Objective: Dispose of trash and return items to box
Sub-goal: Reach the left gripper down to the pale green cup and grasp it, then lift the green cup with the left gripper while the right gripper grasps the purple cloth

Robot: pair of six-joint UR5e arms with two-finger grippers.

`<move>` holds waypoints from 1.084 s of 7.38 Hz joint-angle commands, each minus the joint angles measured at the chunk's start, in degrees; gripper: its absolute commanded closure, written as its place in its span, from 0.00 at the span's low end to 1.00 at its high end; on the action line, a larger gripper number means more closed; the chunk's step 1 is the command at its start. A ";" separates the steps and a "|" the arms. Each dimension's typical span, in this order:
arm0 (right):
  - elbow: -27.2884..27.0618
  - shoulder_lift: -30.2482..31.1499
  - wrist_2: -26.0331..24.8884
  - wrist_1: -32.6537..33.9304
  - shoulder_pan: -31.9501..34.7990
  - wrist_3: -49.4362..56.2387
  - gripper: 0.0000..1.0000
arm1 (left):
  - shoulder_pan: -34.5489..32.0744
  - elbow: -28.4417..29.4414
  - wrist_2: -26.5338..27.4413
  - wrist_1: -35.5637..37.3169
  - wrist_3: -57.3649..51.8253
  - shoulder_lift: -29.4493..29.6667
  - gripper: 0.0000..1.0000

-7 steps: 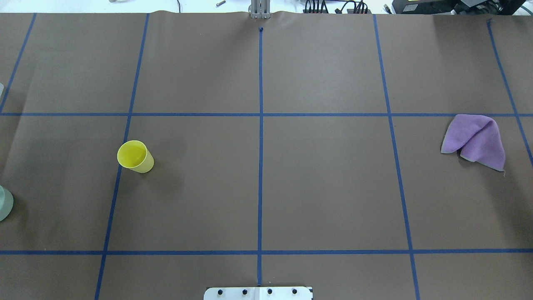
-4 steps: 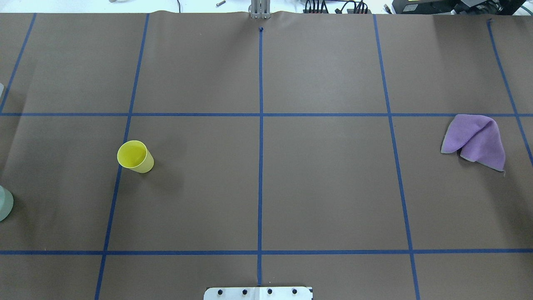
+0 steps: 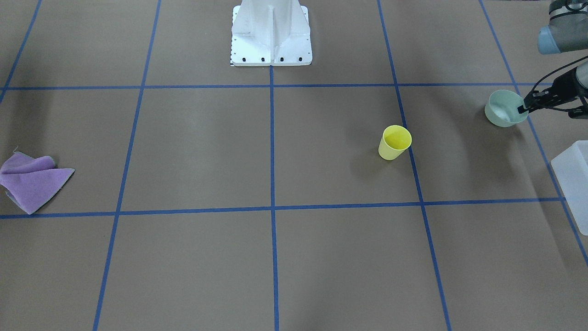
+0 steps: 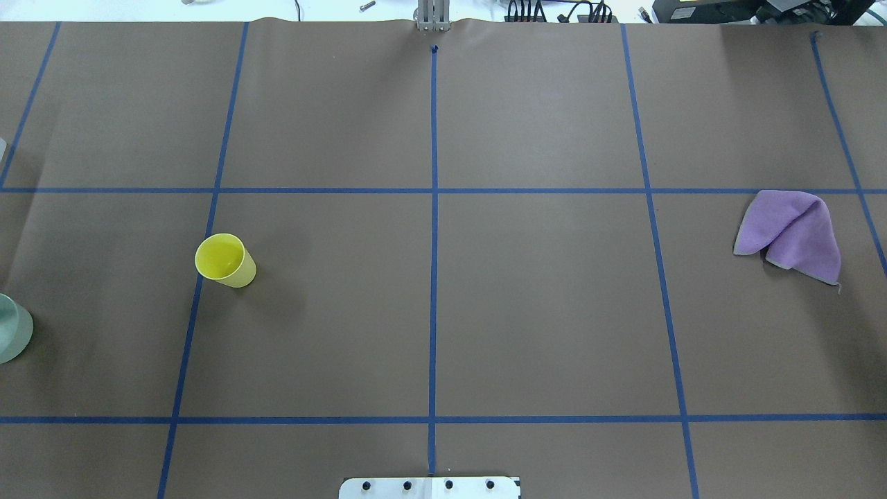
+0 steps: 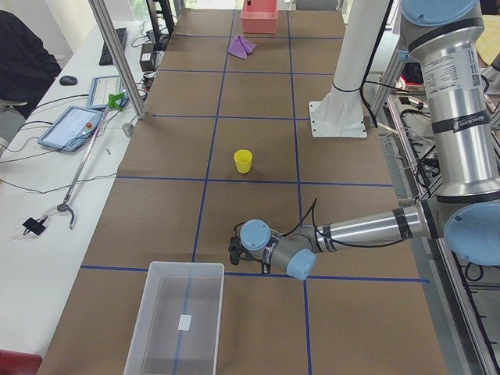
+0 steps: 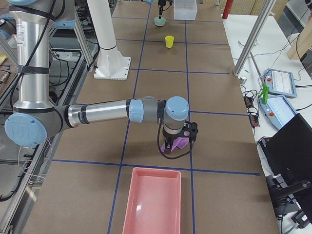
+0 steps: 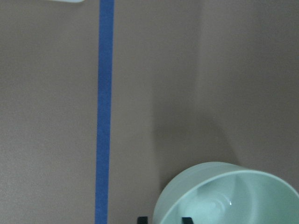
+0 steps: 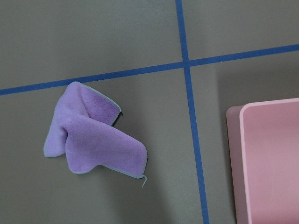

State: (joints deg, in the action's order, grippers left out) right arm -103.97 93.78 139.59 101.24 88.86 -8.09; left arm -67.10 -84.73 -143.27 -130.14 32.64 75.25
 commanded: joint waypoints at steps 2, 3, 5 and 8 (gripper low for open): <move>-0.27 -0.18 1.39 -0.16 -0.79 1.06 0.00 | -0.75 -5.15 -6.70 0.32 7.31 -0.81 1.00; -0.88 0.43 0.78 -2.17 -1.93 1.06 0.00 | -2.84 -7.79 -10.24 0.67 9.18 -0.72 1.00; -0.80 1.23 -1.50 -4.99 -6.13 -0.08 0.00 | -8.29 -8.09 -11.24 0.85 9.90 -0.64 1.00; -0.19 -1.74 -9.32 -9.04 -14.58 -2.98 0.00 | -15.58 -8.52 -12.20 4.10 8.76 1.72 1.00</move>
State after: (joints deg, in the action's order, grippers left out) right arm -104.57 93.95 133.50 93.45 77.20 -9.80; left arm -79.30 -93.02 -154.73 -127.03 41.64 75.59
